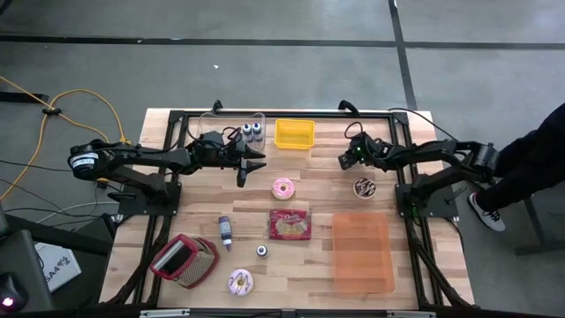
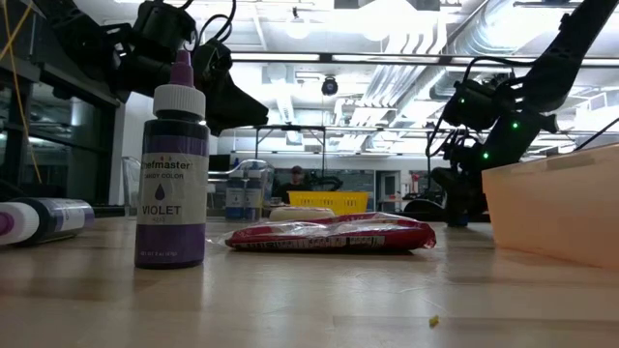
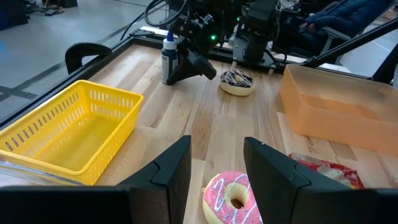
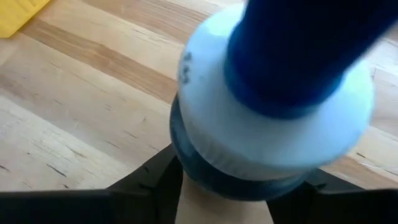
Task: Pick & Place Food Item
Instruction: Put the blue food coloring bottle into the transparent bin
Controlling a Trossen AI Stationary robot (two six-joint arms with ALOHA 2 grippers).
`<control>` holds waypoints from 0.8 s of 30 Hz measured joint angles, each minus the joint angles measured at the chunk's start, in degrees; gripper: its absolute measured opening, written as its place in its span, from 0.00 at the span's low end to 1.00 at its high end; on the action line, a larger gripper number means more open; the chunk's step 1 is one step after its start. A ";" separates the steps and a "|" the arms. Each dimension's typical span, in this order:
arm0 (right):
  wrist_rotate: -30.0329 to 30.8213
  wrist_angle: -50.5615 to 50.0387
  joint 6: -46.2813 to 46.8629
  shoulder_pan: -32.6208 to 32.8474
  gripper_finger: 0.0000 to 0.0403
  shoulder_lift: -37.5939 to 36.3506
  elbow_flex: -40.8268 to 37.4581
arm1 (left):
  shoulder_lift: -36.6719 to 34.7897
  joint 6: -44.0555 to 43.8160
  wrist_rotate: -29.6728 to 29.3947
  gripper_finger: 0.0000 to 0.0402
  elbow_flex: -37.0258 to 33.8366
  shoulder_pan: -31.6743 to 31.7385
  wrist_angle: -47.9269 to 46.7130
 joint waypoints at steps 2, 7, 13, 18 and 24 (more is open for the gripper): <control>0.00 -0.02 0.00 0.00 0.39 0.00 0.00 | 0.00 0.00 0.00 0.36 0.00 0.00 0.00; 0.00 0.00 -0.04 0.00 0.35 0.00 0.00 | 0.00 -0.02 0.00 0.36 0.00 0.00 0.00; 0.00 0.00 -0.04 0.00 0.36 -0.02 0.00 | 0.00 0.00 0.00 0.36 0.00 0.00 0.00; -0.08 0.00 -0.12 0.00 0.35 -0.04 0.00 | 0.00 -0.02 0.00 0.36 0.00 0.00 0.00; -0.71 1.04 -1.01 1.02 0.34 -0.11 0.00 | 0.00 -0.02 0.00 0.36 0.00 0.00 -0.01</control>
